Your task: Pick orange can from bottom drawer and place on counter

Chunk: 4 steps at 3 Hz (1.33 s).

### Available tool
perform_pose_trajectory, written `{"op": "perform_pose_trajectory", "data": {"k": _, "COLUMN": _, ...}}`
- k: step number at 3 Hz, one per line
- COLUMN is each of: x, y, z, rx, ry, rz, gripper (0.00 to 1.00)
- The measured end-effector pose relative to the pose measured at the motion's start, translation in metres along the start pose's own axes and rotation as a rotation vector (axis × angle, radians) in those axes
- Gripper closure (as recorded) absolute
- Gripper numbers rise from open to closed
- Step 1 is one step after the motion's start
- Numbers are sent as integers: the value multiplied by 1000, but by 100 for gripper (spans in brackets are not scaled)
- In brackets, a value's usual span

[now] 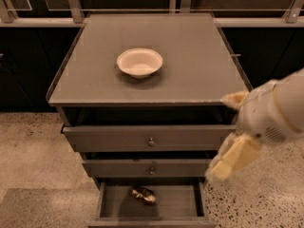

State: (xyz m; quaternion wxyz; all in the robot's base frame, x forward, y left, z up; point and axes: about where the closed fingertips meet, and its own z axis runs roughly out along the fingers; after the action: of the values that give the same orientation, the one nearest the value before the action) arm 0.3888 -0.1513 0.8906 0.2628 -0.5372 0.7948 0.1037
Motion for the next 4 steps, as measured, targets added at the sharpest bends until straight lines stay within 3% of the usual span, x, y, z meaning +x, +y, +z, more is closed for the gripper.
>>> {"op": "perform_pose_trajectory", "data": {"k": 1, "x": -2, "y": 40, "z": 90, "rx": -131, "ry": -136, "rz": 133, "gripper": 0}}
{"op": "perform_pose_trajectory", "data": {"k": 2, "x": 26, "y": 67, "z": 174, "rx": -203, "ry": -123, "rz": 272, "gripper": 0}}
{"op": "perform_pose_trajectory", "data": {"k": 3, "x": 33, "y": 59, "z": 188, "rx": -153, "ry": -128, "rz": 313, "gripper": 0}}
{"op": "perform_pose_trajectory", "data": {"k": 4, "x": 52, "y": 65, "z": 202, "rx": -178, "ry": -120, "rz": 380, "gripper": 0}}
